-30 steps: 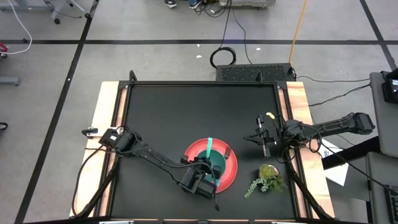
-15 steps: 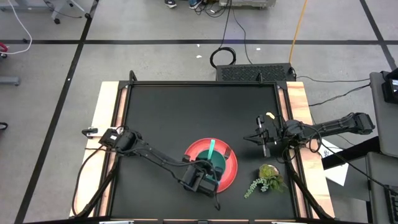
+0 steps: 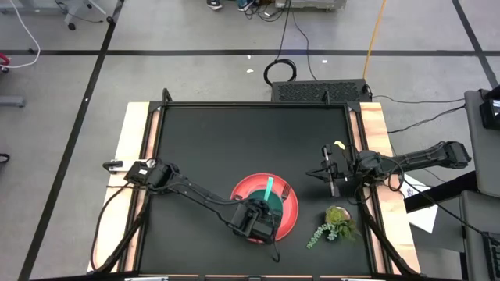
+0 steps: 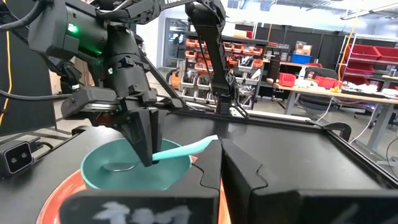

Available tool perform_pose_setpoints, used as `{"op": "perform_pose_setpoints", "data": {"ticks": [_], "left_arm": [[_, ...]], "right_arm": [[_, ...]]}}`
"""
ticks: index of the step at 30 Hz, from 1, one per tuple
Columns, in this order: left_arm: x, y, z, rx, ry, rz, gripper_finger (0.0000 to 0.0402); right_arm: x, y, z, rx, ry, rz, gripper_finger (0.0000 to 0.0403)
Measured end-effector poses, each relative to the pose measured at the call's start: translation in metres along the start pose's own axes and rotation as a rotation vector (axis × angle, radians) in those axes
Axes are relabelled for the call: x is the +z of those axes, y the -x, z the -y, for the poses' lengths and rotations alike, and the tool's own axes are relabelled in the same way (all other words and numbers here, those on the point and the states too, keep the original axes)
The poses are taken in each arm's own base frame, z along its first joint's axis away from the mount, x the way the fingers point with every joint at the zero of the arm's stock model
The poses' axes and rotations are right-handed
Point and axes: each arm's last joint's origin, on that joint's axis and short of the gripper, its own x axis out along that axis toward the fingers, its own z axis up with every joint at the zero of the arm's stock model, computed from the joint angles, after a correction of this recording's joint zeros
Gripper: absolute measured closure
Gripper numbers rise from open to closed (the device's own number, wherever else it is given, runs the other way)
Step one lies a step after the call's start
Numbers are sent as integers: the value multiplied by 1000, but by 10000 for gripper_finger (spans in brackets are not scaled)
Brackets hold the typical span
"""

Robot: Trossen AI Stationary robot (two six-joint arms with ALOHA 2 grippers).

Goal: Set table place
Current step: Put the green spoon into the green bowl on the orange plate

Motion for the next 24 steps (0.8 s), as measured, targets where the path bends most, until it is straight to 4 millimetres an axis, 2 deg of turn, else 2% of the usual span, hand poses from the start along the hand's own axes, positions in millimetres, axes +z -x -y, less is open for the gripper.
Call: {"op": "perform_pose_setpoints", "data": {"ticks": [24], "left_arm": [[-12, -9, 0, -14, 32, 58, 359]], "right_arm": [[0, 0, 0, 0, 2, 0, 403]]}}
